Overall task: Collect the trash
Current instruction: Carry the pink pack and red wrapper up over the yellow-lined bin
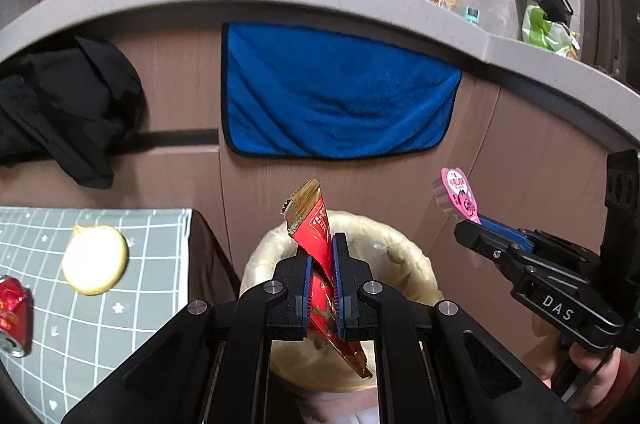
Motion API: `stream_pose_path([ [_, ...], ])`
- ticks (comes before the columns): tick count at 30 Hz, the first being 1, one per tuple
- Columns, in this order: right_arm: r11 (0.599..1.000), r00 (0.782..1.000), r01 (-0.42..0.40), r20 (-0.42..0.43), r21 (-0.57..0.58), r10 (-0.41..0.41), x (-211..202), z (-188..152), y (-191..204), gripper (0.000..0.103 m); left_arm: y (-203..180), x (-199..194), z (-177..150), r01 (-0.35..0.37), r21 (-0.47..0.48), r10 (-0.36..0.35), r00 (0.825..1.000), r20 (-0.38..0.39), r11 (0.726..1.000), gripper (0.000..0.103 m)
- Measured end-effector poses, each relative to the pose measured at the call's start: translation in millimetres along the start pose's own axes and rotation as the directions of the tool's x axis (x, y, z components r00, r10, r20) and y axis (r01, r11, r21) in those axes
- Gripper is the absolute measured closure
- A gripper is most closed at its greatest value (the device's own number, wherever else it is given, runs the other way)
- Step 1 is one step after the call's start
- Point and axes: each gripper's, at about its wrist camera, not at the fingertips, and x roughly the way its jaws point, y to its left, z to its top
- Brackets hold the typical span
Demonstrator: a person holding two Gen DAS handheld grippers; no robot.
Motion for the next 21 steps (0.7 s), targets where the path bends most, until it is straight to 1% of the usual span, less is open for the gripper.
stream_pose_path([
  [7, 1.000, 0.999, 0.021, -0.024, 0.008, -0.020, 16.7, -2.5, -8.0, 0.085, 3.2, 26.2, -5.9, 0.018, -0.014, -0.019, 0.999, -0.048, 1.000, 0.094],
  [14, 1.000, 0.998, 0.018, -0.065, 0.017, -0.017, 37.2, -8.2, -12.7, 0.085, 7.1, 46.2, -13.3, 0.032, -0.037, -0.036, 0.995, -0.092, 0.999, 0.094],
  [21, 0.999, 0.995, 0.019, -0.100, 0.034, -0.016, 53.2, -14.1, -18.5, 0.085, 9.3, 60.7, -14.1, 0.035, -0.053, -0.041, 0.992, -0.120, 0.998, 0.094],
])
